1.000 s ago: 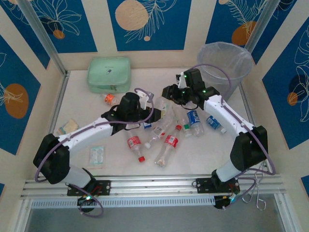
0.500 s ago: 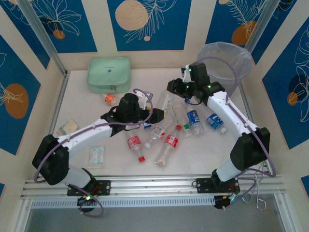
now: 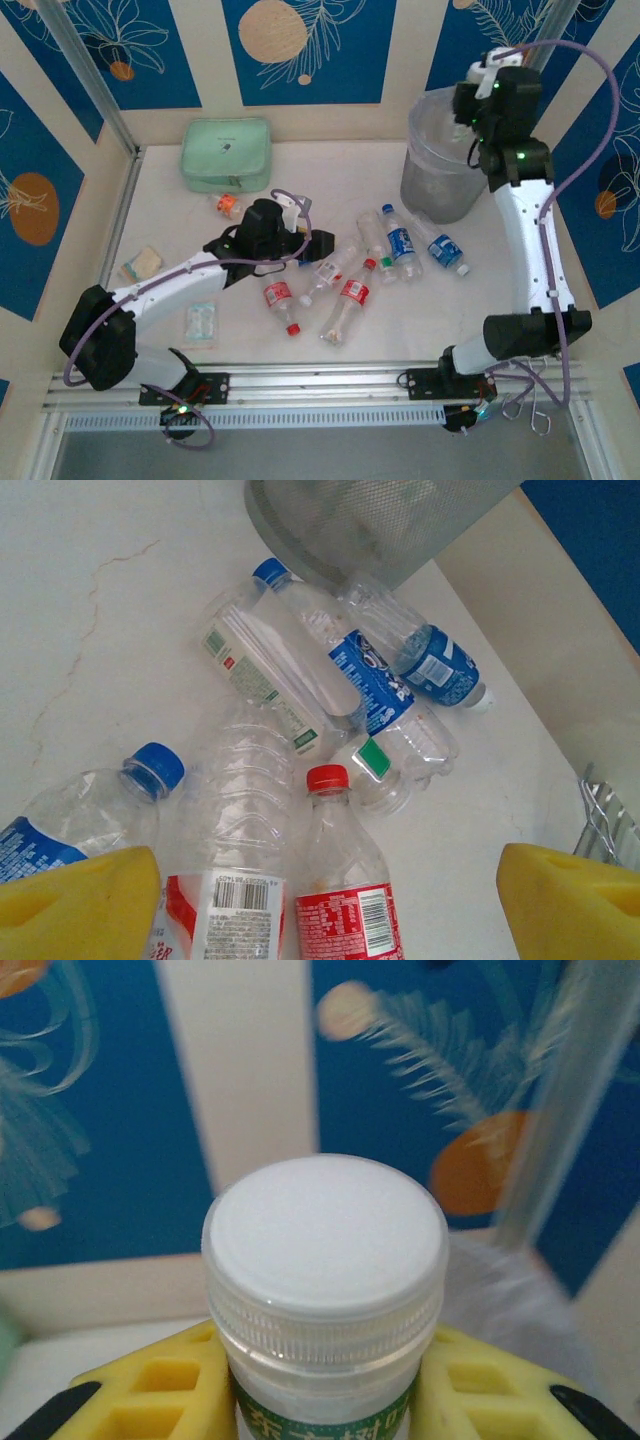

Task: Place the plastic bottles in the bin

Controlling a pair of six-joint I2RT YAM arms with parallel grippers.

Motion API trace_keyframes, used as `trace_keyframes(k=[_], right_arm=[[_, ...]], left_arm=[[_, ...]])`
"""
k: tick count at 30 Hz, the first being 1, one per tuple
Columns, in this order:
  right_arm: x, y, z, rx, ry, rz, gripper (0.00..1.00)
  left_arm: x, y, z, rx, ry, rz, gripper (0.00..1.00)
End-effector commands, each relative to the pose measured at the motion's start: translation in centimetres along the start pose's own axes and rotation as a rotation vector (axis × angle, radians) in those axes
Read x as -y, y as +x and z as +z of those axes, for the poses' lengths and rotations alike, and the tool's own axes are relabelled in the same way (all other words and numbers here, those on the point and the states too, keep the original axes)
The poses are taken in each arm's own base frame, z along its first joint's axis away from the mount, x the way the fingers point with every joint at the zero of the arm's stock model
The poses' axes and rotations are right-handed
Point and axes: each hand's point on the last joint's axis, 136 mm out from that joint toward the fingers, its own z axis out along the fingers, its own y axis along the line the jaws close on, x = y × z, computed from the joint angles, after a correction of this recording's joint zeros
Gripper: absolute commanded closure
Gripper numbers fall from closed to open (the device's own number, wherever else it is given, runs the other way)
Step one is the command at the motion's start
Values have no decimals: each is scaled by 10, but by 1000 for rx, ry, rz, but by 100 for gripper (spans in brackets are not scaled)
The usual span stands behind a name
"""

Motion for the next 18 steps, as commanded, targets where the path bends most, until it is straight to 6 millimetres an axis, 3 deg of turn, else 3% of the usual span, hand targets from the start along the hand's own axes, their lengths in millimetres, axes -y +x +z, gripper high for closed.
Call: trace_keyframes(k=[1, 4, 10, 13, 18], right_arm=[[13, -8, 30, 29, 99, -155, 100], [15, 4, 57, -19, 121, -230, 100], [9, 52, 111, -217, 120, -407, 100], [-10, 70, 112, -321, 45, -430, 100], [-27, 89, 117, -354, 36, -478, 100]], left_arm=[[-1, 1, -4, 7, -15, -18, 13], [-1, 2, -6, 2, -21, -20, 13], [-7, 7, -12, 7, -49, -22, 13], [-11, 11, -13, 2, -60, -26, 13], [-15, 17, -14, -8, -70, -19, 13]])
